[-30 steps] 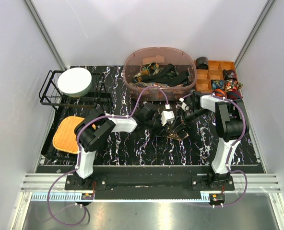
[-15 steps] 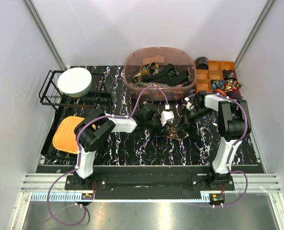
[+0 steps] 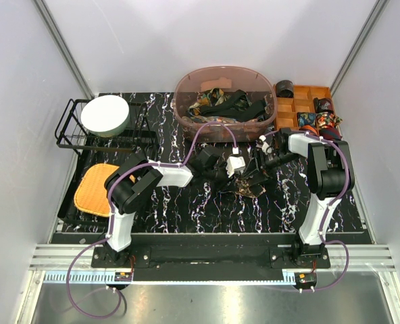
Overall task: Roll the ties
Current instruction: Roll the tie at the center of the board.
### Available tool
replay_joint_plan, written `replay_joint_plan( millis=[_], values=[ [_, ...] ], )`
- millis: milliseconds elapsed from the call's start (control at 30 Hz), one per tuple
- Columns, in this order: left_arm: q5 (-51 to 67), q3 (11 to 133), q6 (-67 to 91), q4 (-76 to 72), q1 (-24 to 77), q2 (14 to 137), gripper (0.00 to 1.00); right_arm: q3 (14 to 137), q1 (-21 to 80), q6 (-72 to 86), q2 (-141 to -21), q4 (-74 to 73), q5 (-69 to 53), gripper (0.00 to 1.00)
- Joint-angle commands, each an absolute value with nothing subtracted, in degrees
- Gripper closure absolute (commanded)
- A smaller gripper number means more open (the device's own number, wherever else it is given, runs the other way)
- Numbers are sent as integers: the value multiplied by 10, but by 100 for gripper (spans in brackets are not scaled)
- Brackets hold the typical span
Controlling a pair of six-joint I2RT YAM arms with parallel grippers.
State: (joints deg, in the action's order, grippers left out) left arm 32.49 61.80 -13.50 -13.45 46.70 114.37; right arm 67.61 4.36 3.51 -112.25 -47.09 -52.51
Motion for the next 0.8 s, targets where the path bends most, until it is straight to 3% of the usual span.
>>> replay_joint_plan(
  millis=[0, 333, 367, 500, 567, 667, 767],
  values=[
    [305, 590, -130, -15, 471, 1188, 95, 662, 43, 50, -1095, -431, -562, 43],
    [309, 594, -127, -14, 471, 1190, 94, 652, 53, 54, -1127, -397, -525, 64],
    [309, 594, -127, -14, 471, 1190, 94, 652, 53, 52, -1128, -397, -525, 63],
    [311, 593, -127, -11, 470, 1192, 94, 650, 53, 50, -1119, -404, -544, 44],
    [310, 593, -127, -12, 469, 1193, 94, 643, 53, 50, -1103, -404, -560, 41],
    [310, 594, -125, -13, 469, 1193, 94, 637, 53, 50, -1095, -403, -575, 41],
    [311, 596, -123, -12, 470, 1194, 94, 635, 54, 51, -1095, -402, -583, 50]
  ],
)
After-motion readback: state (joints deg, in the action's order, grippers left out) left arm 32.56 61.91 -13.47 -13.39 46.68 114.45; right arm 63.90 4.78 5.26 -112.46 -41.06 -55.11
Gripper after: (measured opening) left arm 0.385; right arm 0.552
